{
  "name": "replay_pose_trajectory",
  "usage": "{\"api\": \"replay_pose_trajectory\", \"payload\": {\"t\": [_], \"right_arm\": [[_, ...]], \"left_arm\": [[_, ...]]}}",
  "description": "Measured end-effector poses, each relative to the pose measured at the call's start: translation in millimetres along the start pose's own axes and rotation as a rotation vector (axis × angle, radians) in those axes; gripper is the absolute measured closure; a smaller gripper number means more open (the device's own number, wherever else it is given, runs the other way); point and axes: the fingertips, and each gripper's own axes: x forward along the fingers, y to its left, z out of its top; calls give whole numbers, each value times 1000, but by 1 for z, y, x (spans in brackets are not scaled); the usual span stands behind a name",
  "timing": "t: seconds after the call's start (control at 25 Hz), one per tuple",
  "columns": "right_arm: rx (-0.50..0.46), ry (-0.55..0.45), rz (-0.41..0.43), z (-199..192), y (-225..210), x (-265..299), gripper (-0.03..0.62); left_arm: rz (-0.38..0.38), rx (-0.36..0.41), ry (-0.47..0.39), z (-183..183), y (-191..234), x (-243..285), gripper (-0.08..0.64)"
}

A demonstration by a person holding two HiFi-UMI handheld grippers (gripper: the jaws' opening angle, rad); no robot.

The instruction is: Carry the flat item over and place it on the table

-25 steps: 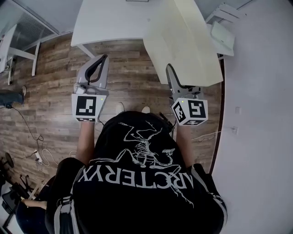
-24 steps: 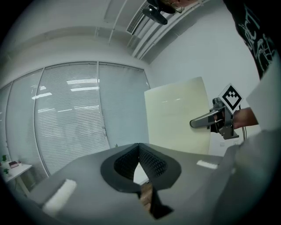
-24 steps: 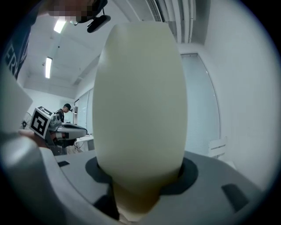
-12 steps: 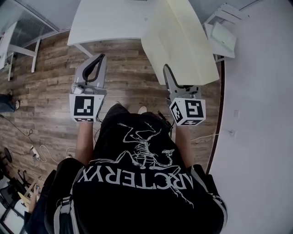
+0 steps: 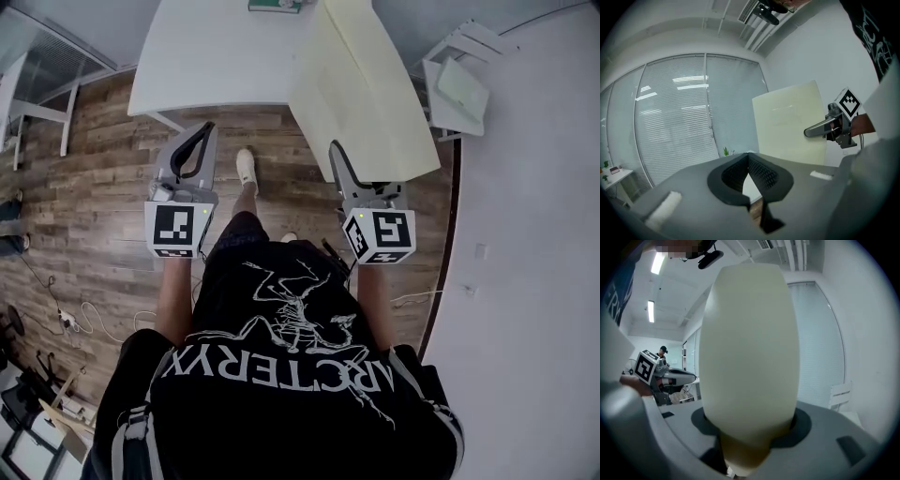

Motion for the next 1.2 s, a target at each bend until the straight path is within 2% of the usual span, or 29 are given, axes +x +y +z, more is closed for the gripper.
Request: {"api": "replay_pose_trajectory", "payload": {"t": [0.36, 0.52, 0.88, 1.2], "right_arm": [[6, 78, -78, 24, -21, 168, 331], [13, 96, -131, 39, -31, 224, 331], [-1, 146, -188, 43, -47, 273, 331], [59, 202, -241, -13, -70, 308, 331]], "left_arm": [[-75, -23, -22, -11, 136, 134, 549], [-104, -42, -27, -13, 186, 177, 549], [-120, -108, -16, -32, 227, 211, 549], [-129, -88, 22, -34, 231, 230, 549]]}}
